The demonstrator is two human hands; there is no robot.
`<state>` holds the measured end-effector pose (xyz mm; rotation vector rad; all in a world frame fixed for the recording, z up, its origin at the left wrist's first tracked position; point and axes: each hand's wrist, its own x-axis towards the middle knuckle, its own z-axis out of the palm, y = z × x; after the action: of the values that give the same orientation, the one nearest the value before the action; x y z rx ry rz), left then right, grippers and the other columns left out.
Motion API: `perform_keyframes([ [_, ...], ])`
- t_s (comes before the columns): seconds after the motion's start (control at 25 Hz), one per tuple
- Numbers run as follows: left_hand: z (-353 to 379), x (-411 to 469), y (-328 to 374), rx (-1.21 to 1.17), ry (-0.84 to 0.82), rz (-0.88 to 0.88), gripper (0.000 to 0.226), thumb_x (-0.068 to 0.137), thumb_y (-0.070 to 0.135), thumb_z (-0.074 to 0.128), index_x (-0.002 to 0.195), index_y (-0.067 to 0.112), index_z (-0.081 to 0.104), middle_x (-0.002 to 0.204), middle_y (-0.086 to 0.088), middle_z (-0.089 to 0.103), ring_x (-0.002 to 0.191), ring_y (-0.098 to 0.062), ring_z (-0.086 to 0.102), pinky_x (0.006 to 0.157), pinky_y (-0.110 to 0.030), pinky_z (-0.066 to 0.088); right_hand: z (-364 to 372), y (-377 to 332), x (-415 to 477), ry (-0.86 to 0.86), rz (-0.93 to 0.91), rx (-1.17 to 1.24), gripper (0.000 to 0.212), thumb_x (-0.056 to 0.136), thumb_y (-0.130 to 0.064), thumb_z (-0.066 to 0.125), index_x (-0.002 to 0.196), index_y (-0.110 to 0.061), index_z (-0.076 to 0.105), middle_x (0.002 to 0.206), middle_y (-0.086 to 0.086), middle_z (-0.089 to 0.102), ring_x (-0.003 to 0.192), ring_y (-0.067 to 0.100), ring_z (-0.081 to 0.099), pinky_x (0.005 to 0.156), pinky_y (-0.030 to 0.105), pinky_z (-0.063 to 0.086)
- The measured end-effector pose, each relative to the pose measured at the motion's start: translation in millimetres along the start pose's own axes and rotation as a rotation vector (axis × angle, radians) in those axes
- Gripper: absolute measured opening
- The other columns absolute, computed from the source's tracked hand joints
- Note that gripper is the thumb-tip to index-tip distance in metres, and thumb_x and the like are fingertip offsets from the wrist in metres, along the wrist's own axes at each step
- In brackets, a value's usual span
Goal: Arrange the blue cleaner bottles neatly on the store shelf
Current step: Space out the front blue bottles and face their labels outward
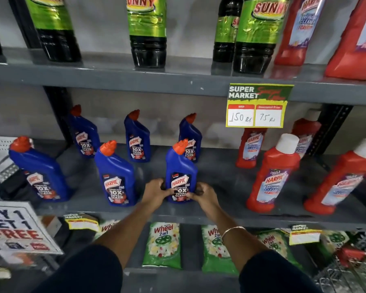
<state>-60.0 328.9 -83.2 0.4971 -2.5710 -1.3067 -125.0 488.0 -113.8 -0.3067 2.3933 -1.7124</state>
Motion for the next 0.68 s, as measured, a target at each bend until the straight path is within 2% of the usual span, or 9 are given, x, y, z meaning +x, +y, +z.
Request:
perform_keyframes([
  [0.08,1.5,-3.5,3.9,0.009,-0.016,0.008,0.028,0.074,0.012,0.072,0.098,-0.001,0.065,0.101,-0.019,0.071,0.08,-0.014,0.059,0.062,-0.017,0.042,-5.9,1.9,-5.6,-0.007,0.007,-0.017,0.036,0.068,-0.005,0.079,0.101,0.001,0.067,0.098,0.016,0.072,0.084,0.014,0.061,0.07,0.019,0.05],
  [0.16,1.2,-5.4,5.0,0.033,-0.038,0.015,0.03,0.074,0.014,0.072,0.098,-0.002,0.064,0.102,-0.02,0.07,0.085,-0.021,0.063,0.072,-0.027,0.049,-9.3,2.6,-10.7,-0.013,0.01,-0.057,0.036,0.069,-0.009,0.079,0.102,0.001,0.068,0.09,0.011,0.07,0.082,0.012,0.06,0.057,0.003,0.044],
  [0.2,1.4,-5.8,4.7,0.036,-0.049,0.021,0.031,0.074,0.014,0.072,0.099,-0.002,0.064,0.102,-0.021,0.07,0.089,-0.025,0.065,0.076,-0.032,0.052,-11.0,3.1,-12.8,-0.006,0.01,-0.064,0.036,0.069,-0.009,0.078,0.102,0.001,0.068,0.09,0.01,0.07,0.082,0.011,0.06,0.053,-0.001,0.042],
  [0.28,1.8,-8.5,5.2,0.022,-0.058,0.031,0.032,0.073,0.013,0.072,0.1,-0.002,0.064,0.102,-0.021,0.07,0.094,-0.03,0.065,0.082,-0.037,0.053,-12.8,2.6,-16.2,0.006,0.016,-0.069,0.036,0.07,-0.01,0.078,0.103,-0.001,0.068,0.097,0.013,0.072,0.084,0.012,0.061,0.054,-0.001,0.043],
  [0.36,2.3,-11.5,6.6,0.001,-0.052,0.033,0.031,0.073,0.012,0.072,0.1,-0.002,0.064,0.101,-0.02,0.07,0.094,-0.03,0.065,0.083,-0.037,0.053,-12.6,1.9,-18.8,0.013,0.025,-0.089,0.038,0.071,-0.012,0.078,0.105,-0.003,0.067,0.103,0.014,0.072,0.086,0.013,0.062,0.06,0.007,0.046],
  [0.48,4.0,-14.8,8.2,-0.021,-0.048,0.041,0.03,0.073,0.012,0.072,0.099,-0.001,0.064,0.101,-0.019,0.07,0.092,-0.028,0.065,0.081,-0.034,0.051,-14.1,1.9,-21.4,0.037,0.033,-0.106,0.038,0.071,-0.014,0.078,0.106,-0.004,0.067,0.104,0.015,0.073,0.086,0.013,0.062,0.054,0.002,0.044],
  [0.68,3.8,-17.7,6.9,-0.019,-0.057,0.056,0.032,0.073,0.013,0.072,0.101,0.001,0.064,0.101,-0.018,0.071,0.093,-0.028,0.065,0.082,-0.034,0.052,-15.4,1.3,-27.4,0.04,0.047,-0.122,0.039,0.071,-0.015,0.078,0.107,-0.005,0.068,0.105,0.015,0.072,0.087,0.012,0.061,0.057,0.006,0.043],
])
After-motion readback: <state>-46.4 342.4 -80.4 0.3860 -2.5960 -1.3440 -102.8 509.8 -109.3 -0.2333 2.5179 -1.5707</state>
